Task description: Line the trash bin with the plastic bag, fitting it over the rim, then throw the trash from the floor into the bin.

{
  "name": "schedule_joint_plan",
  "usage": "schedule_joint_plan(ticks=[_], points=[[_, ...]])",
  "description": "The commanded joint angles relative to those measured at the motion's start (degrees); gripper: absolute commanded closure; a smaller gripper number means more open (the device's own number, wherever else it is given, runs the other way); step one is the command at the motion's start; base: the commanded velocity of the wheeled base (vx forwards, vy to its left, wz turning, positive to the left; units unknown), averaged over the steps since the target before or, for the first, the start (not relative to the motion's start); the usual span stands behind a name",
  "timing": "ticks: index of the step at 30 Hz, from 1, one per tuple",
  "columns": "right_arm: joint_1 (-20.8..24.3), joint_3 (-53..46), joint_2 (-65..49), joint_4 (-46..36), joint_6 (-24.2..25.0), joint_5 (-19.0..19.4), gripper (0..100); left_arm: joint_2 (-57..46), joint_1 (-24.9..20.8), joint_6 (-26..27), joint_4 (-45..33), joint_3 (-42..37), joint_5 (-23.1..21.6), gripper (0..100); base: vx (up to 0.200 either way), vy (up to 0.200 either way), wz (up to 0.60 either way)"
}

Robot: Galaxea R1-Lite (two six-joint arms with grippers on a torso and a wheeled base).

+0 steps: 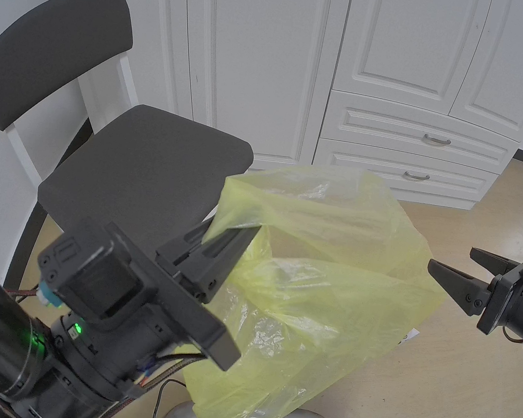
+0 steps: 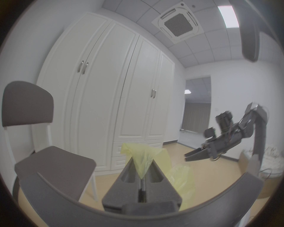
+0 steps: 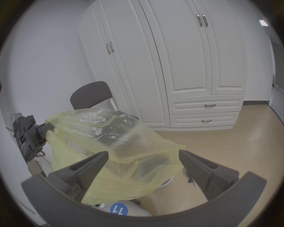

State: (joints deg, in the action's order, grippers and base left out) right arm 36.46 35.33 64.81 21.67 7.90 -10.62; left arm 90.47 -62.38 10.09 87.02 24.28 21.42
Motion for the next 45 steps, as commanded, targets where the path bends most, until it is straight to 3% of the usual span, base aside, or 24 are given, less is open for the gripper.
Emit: schedule_joint_plan(ticks=[1, 5, 10, 15, 18, 23, 31, 35, 41, 45], points=[[0.01, -0.17, 1.55, 0.03, -0.08, -0.37, 0, 2.79, 1.82, 2.47, 0.08, 0.77, 2.49, 100, 0.000, 0.000, 0.00], [0.01, -0.44, 2.26, 0.12, -0.25, -0.63, 0, 2.96, 2.17, 4.41, 0.43, 1.12, 4.68, 100, 0.000, 0.000, 0.00], [0.19, -1.75, 3.05, 0.91, -5.79, -4.76, 0, 3.14, 2.44, 5.99, 0.52, 1.56, 6.09, 100, 0.000, 0.000, 0.00], [3.62, -2.90, 2.17, 2.67, -8.25, -6.52, 0, 3.05, 2.53, 5.90, 0.61, 1.91, 6.09, 100, 0.000, 0.000, 0.00], [5.20, -4.30, 2.52, 5.57, -8.78, -6.52, 0, 2.61, 2.26, 5.73, 0.61, 2.00, 5.83, 100, 0.000, 0.000, 0.00], [5.55, -9.14, 11.04, 19.55, -9.83, -6.61, 0, 1.73, 0.77, 5.55, 0.70, 1.73, 5.39, 100, 0.000, 0.000, 0.00], [4.85, -10.28, 17.55, 26.84, -9.13, -6.87, 0, -0.03, -0.11, 4.41, 0.70, 1.38, 3.63, 100, 0.000, 0.000, 0.00], [1.42, -8.70, 20.27, 27.10, -6.14, -6.43, 0, -1.35, -0.46, 3.18, 0.70, -0.20, -0.06, 100, 0.000, 0.000, 0.00], [-3.77, -4.39, 22.82, 26.31, -0.25, -5.20, 0, -6.09, -0.37, 1.77, 0.61, -4.60, -10.26, 100, 0.000, 0.000, 0.00], [-7.11, -2.55, 23.52, 26.23, 2.82, -1.95, 0, -7.41, -0.29, 0.01, 0.61, -5.21, -12.10, 100, 0.000, 0.000, 0.00]])
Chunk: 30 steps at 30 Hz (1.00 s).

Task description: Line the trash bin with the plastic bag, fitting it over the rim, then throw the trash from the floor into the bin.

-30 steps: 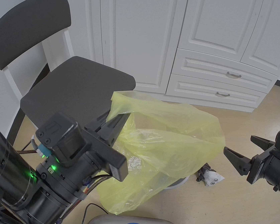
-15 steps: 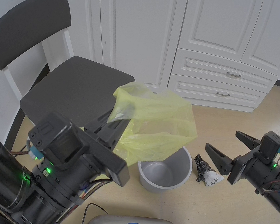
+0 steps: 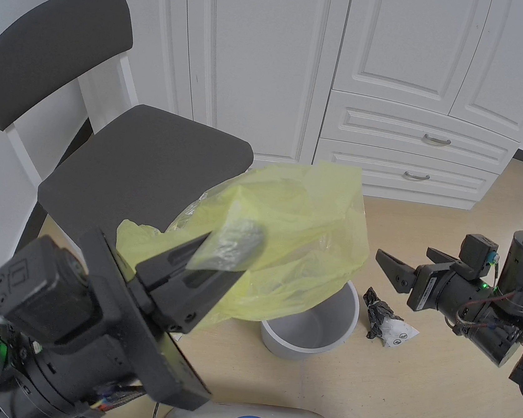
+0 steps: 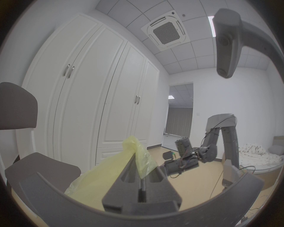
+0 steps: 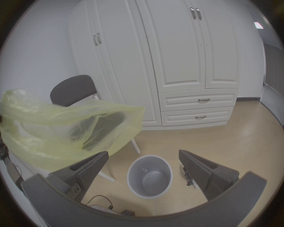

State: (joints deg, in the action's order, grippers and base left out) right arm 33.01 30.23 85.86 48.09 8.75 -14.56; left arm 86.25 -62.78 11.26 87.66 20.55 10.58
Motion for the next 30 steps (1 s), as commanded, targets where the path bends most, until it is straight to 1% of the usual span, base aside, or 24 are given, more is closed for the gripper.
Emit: schedule_joint_plan(ticks=[1, 5, 6, 7, 9, 10, 11, 12, 14, 16, 17, 22, 26, 29, 30], points=[[-4.27, 2.73, 2.38, -0.19, 2.32, 2.60, 0, -3.28, 0.20, -1.24, -0.04, -1.74, -1.53, 100, 0.000, 0.000, 0.00], [-6.91, 3.25, 1.94, -0.28, 2.94, 5.33, 0, -3.28, 0.55, -1.24, -0.04, -2.62, -3.46, 100, 0.000, 0.000, 0.00], [-6.91, 3.25, 1.94, -0.28, 2.94, 5.33, 0, -3.28, 0.55, -1.24, -0.04, -2.62, -3.46, 100, 0.000, 0.000, 0.00], [-7.52, 3.17, 1.86, -0.72, 3.73, 7.00, 0, -3.46, 0.55, -1.33, -0.04, -2.80, -4.08, 100, 0.000, 0.000, 0.00], [-7.44, 3.25, 1.94, -1.51, 5.40, 8.93, 0, -3.63, 0.55, -1.33, -0.04, -2.80, -4.08, 100, 0.000, 0.000, 0.00], [-7.44, 3.25, 1.94, -1.51, 5.40, 8.93, 0, -3.63, 0.55, -1.33, -0.04, -2.80, -4.08, 100, 0.000, 0.000, 0.00], [-7.52, 3.25, 1.94, -2.83, 6.72, 11.22, 0, -3.63, 0.55, -1.51, 0.05, -2.80, -4.08, 100, 0.000, 0.000, 0.00], [-7.52, 3.25, 1.94, -3.36, 7.07, 12.27, 0, -3.63, 0.55, -1.77, 0.05, -2.71, -4.17, 100, 0.000, 0.000, 0.00], [-7.70, 3.17, 1.77, -5.46, 7.77, 15.70, 0, -3.72, 0.55, -2.48, 0.05, -2.71, -4.25, 100, 0.000, 0.000, 0.00], [-7.88, 3.25, 1.94, -6.26, 8.12, 17.19, 0, -3.89, 0.47, -3.00, 0.05, -2.71, -4.52, 100, 0.000, 0.000, 0.00], [-8.23, 3.43, 2.30, -6.34, 8.39, 18.07, 0, -4.16, 0.47, -3.62, 0.05, -2.80, -5.66, 100, 0.000, 0.000, 0.00], [-8.84, 3.87, 3.00, -6.61, 8.91, 18.42, 0, -6.18, -0.06, -5.38, -0.04, -3.85, -8.91, 100, 0.000, 0.000, 0.00], [-9.98, 4.48, 3.79, -6.52, 9.44, 18.69, 0, -7.41, -0.06, -5.55, -0.04, -4.91, -11.11, 100, 0.000, 0.000, 0.00], [-10.78, 5.01, 4.14, -6.61, 10.06, 19.48, 0, -7.76, -0.06, -5.55, 0.05, -5.52, -12.34, 100, 0.000, 0.000, 0.00], [-11.39, 5.36, 4.14, -6.78, 10.93, 20.71, 0, -7.85, -0.06, -5.64, 0.05, -6.05, -13.39, 100, 0.000, 0.000, 0.00]])
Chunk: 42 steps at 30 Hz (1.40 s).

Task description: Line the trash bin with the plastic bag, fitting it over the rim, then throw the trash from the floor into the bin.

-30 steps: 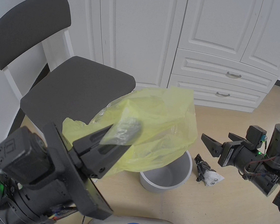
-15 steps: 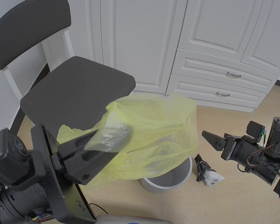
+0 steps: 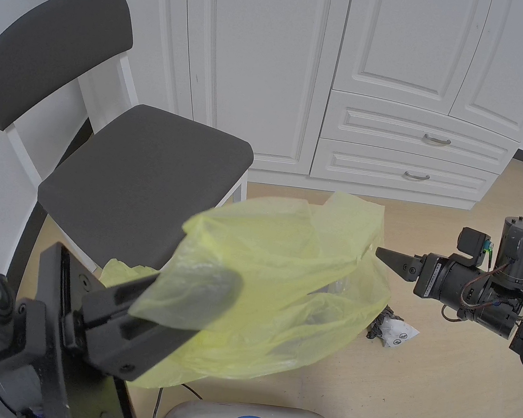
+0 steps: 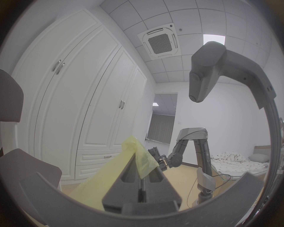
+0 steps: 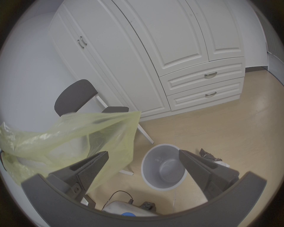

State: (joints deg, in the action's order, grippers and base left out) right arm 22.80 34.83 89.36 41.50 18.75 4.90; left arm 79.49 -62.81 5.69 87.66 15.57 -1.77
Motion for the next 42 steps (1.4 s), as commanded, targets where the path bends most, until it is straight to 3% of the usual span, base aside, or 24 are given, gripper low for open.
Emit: schedule_joint_plan(ticks=[1, 11, 22, 23, 37, 42], points=[[-1.18, 0.77, 0.64, -0.19, 0.94, 1.25, 0, -1.10, -0.04, -0.07, 0.05, -1.07, -1.04, 100, 0.000, 0.000, 0.00], [-1.97, 1.03, -0.06, -4.23, 3.49, 9.95, 0, -3.65, -0.12, -2.44, 0.05, -2.21, -4.91, 100, 0.000, 0.000, 0.00], [-2.05, 0.15, -0.06, -3.79, 3.31, 10.74, 0, -4.61, -0.83, -2.53, -0.04, -2.47, -5.62, 100, 0.000, 0.000, 0.00], [-2.14, 0.15, -0.15, -3.62, 3.40, 10.74, 100, -4.61, -0.83, -2.53, -0.04, -2.47, -5.62, 100, 0.000, 0.000, 0.00], [-3.37, -0.73, -5.16, -3.70, 2.70, 9.87, 100, -1.27, 3.13, -3.14, -0.56, -1.50, -4.91, 100, 0.000, 0.000, 0.00], [-4.08, -2.84, -13.07, -5.99, -4.69, 9.78, 100, 2.59, 4.71, -3.67, -0.65, -0.36, -4.65, 100, 0.000, 0.000, 0.00]])
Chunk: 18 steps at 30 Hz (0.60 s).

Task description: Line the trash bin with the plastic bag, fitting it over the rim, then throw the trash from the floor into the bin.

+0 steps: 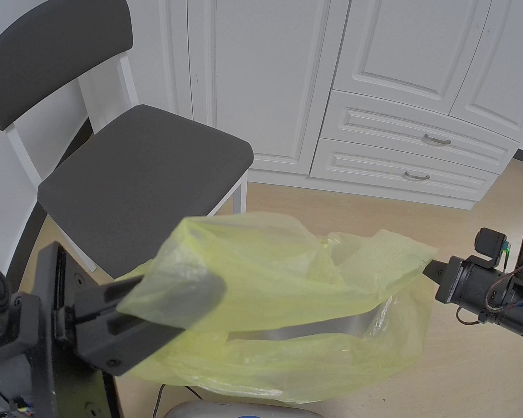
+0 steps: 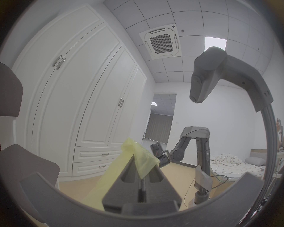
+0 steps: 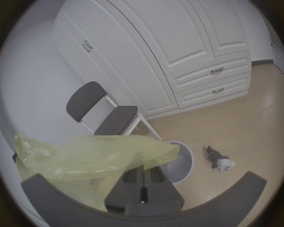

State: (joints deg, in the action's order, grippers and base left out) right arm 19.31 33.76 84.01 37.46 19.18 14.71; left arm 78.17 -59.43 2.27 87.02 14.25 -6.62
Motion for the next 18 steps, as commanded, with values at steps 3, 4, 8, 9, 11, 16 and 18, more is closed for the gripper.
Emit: schedule_joint_plan(ticks=[3, 4, 8, 9, 11, 16, 18], points=[[0.03, -0.62, -11.76, -7.58, -6.43, -0.12, 100, 5.77, 1.33, -0.25, -0.09, 2.10, 3.54, 100, 0.000, 0.000, 0.00], [0.11, 0.35, -13.17, -10.04, -6.52, -0.12, 100, 6.91, 1.33, -0.25, -0.27, 3.24, 5.74, 100, 0.000, 0.000, 0.00], [0.29, 2.89, -16.07, -15.93, -6.78, -1.00, 100, 9.99, 1.33, -0.25, -3.08, 7.55, 14.53, 100, 0.000, 0.000, 0.00], [0.38, 3.51, -16.77, -17.16, -6.78, -1.71, 100, 10.78, 1.33, -0.33, -5.01, 9.04, 16.81, 100, 0.000, 0.000, 0.00], [0.47, 3.95, -17.30, -17.69, -6.87, -3.20, 100, 10.96, 1.33, -1.48, -9.32, 10.97, 19.10, 100, 0.000, 0.000, 0.00], [2.66, 4.13, -17.38, -17.42, -6.87, -5.49, 100, 10.69, 2.39, -2.71, -12.75, 12.64, 19.63, 100, 0.000, 0.000, 0.00], [3.81, 4.13, -17.38, -17.42, -6.87, -6.98, 100, 11.04, 2.74, -2.79, -14.51, 13.61, 21.03, 100, 0.000, 0.000, 0.00]])
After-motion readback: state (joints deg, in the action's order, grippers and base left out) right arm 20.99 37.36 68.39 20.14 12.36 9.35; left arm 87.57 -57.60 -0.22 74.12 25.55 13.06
